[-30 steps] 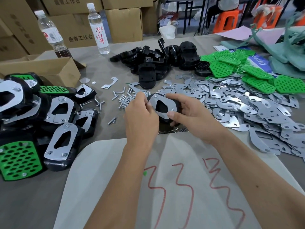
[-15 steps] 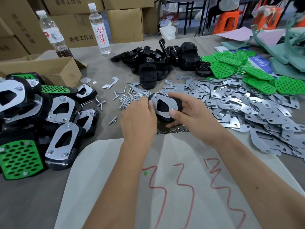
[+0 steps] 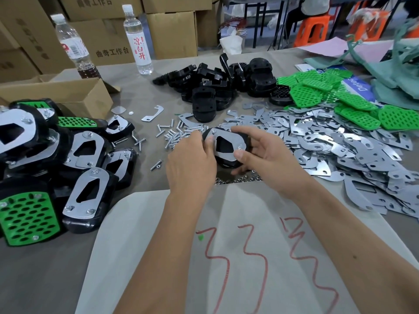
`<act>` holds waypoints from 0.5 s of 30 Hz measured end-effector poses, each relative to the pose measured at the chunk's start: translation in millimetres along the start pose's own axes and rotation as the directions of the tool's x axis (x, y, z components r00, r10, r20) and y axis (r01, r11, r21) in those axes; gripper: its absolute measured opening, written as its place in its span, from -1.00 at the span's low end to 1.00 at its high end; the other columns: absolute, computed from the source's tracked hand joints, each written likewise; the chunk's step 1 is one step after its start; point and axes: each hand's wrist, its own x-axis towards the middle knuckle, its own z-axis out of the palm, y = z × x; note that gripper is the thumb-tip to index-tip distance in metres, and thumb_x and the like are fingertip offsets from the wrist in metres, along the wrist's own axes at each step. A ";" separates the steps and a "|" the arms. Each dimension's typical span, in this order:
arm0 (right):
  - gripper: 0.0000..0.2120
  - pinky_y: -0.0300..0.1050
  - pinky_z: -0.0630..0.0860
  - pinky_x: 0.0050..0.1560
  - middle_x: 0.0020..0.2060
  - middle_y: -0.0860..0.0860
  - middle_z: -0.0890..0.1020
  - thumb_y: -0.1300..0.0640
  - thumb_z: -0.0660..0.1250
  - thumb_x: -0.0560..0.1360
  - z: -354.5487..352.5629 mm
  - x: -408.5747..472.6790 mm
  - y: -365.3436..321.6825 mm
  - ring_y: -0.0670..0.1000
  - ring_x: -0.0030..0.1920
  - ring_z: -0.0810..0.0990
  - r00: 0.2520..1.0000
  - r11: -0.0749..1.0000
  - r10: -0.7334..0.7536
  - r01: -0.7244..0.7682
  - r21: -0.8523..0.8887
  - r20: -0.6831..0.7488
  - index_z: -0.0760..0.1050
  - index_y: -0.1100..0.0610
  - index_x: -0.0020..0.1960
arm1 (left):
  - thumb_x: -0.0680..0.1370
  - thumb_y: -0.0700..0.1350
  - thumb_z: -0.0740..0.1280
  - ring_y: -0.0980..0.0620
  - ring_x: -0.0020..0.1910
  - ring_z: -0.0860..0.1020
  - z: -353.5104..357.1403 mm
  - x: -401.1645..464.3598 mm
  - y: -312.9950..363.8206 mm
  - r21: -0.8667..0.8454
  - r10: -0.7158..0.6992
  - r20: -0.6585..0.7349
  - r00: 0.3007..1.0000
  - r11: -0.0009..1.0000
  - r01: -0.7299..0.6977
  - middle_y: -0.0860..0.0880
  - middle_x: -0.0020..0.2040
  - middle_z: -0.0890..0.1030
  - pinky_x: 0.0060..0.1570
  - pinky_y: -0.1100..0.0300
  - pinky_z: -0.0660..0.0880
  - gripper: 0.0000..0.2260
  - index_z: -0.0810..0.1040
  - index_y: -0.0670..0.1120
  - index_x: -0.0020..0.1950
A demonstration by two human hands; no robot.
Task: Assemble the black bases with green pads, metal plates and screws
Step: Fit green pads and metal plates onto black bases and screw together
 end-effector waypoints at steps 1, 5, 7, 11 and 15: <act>-0.55 0.05 0.71 -0.09 0.19 0.15 0.66 0.33 0.35 0.63 0.1 -0.4 -0.2 0.21 -0.09 0.74 1.000 1.000 0.000 0.000 -0.005 0.013 0.43 0.12 0.49 | 0.72 0.09 0.12 -0.17 -0.16 0.37 0.4 0.6 -1.3 0.015 0.006 0.002 1.000 1.000 -0.006 -0.02 -0.18 0.46 -0.19 0.00 0.22 -0.69 0.34 -0.06 -0.13; -0.55 0.11 0.71 -0.07 0.18 0.13 0.67 0.33 0.34 0.64 1.2 -0.7 -1.8 0.23 -0.09 0.74 1.000 1.000 0.001 -0.001 -0.011 0.009 0.43 0.12 0.49 | 0.72 -0.04 0.14 -0.16 -0.15 0.36 0.2 3.3 -0.7 0.032 0.042 -0.004 0.999 0.999 -0.042 -0.03 -0.15 0.43 -0.19 0.01 0.22 -0.80 0.30 -0.05 -0.07; -0.56 0.28 0.68 0.03 0.17 0.12 0.68 0.32 0.34 0.64 1.0 -0.4 -1.8 0.25 -0.07 0.74 1.000 1.000 0.011 -0.011 -0.010 -0.007 0.44 0.09 0.48 | 0.70 -0.13 0.19 -0.16 -0.10 0.39 1.1 1.2 2.3 0.002 0.091 -0.009 0.996 0.996 -0.091 -0.06 -0.04 0.47 -0.16 0.03 0.22 -0.88 0.28 -0.03 0.00; -0.58 0.24 0.69 0.04 0.13 0.10 0.70 0.30 0.35 0.64 -1.0 -0.3 -2.3 0.22 -0.11 0.75 0.999 1.000 0.015 -0.015 0.018 -0.036 0.46 0.07 0.47 | 0.67 -0.02 0.27 -0.11 -0.07 0.40 -0.6 -0.9 3.1 -0.154 0.024 -0.065 0.998 0.987 -0.034 -0.04 -0.02 0.49 -0.14 0.06 0.20 -0.82 0.33 -0.08 0.02; -0.58 0.21 0.69 0.02 0.13 0.11 0.70 0.32 0.34 0.64 -1.1 -0.9 -2.8 0.26 -0.08 0.73 1.000 1.000 0.010 -0.010 0.024 -0.021 0.46 0.08 0.45 | 0.72 0.08 0.15 -0.16 -0.17 0.40 -1.6 1.5 0.0 0.060 0.028 -0.032 0.999 0.998 -0.026 -0.02 -0.20 0.46 -0.19 0.02 0.22 -0.68 0.38 -0.08 -0.13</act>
